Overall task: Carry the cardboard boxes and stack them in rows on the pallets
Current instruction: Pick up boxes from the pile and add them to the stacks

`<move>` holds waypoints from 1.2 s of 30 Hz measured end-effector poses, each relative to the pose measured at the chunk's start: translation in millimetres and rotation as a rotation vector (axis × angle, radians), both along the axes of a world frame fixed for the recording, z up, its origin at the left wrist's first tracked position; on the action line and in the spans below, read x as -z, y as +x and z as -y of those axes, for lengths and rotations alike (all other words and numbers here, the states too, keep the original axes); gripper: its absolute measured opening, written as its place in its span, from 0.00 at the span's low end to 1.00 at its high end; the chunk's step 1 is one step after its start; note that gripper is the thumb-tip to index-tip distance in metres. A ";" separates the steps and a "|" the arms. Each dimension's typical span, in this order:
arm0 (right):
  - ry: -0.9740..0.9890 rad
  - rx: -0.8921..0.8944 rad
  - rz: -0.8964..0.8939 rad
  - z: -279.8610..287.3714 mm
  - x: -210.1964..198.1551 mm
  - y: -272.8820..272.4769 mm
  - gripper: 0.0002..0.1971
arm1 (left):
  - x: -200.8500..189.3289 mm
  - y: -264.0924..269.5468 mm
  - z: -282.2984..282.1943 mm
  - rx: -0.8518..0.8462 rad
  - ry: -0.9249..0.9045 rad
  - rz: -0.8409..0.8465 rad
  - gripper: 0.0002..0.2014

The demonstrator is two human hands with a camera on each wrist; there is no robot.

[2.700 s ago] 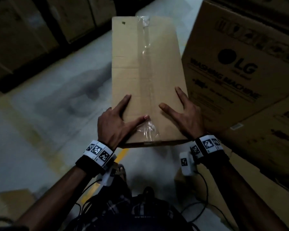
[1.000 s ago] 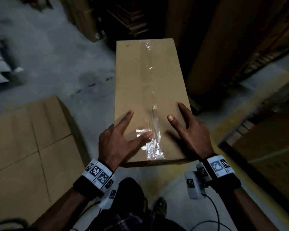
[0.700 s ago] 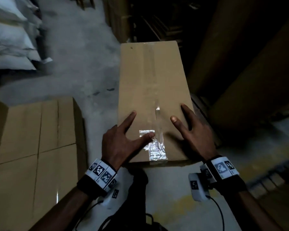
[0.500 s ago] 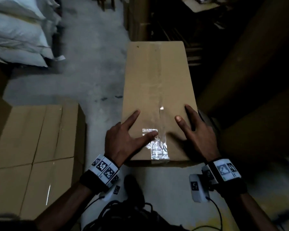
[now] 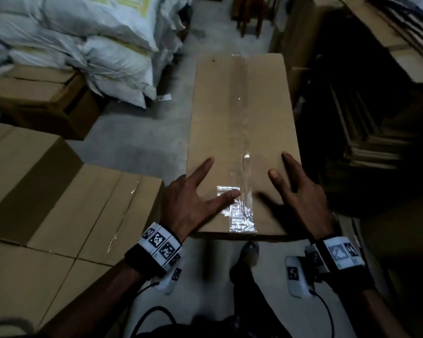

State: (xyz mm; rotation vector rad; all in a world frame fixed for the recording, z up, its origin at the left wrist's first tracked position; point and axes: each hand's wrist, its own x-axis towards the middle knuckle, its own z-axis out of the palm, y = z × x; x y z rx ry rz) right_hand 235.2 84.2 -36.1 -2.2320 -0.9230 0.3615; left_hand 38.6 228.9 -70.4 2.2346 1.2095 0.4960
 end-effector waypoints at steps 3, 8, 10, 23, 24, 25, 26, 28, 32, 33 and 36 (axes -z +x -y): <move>-0.006 -0.080 0.026 -61.8 12.3 51.6 0.41 | 1.4 36.2 -48.4 -0.073 0.001 -0.010 0.49; 0.013 -0.240 0.036 -167.1 17.6 147.7 0.44 | 1.3 113.3 -127.2 -0.193 0.007 0.016 0.49; 0.010 -0.299 0.054 -208.1 9.0 181.9 0.44 | -4.1 142.8 -157.4 -0.246 0.012 0.016 0.49; 0.025 -0.642 0.008 -490.0 -1.9 277.3 0.52 | -8.4 224.1 -350.3 -0.570 0.007 0.072 0.46; 0.022 -0.673 0.012 -516.3 1.6 278.1 0.52 | -4.4 224.1 -368.7 -0.602 0.008 0.071 0.46; 0.024 -0.699 0.019 -540.5 4.3 277.5 0.52 | -1.3 223.3 -386.0 -0.636 0.006 0.074 0.46; 0.025 -0.731 0.026 -570.1 5.7 275.5 0.52 | 2.4 222.1 -407.1 -0.673 0.004 0.083 0.46; 0.016 -0.784 0.030 -620.3 4.9 269.4 0.53 | 6.5 218.9 -444.6 -0.725 0.000 0.098 0.47; 0.017 -0.869 0.043 -732.8 -2.1 253.5 0.53 | 7.7 209.6 -537.3 -0.801 -0.010 0.085 0.46; 0.013 -0.886 0.050 -761.3 -5.6 248.8 0.54 | 4.9 206.4 -560.8 -0.814 -0.017 0.082 0.46; 0.001 -0.969 0.057 -846.6 -15.6 226.3 0.56 | -4.8 189.0 -628.0 -0.887 -0.016 0.095 0.46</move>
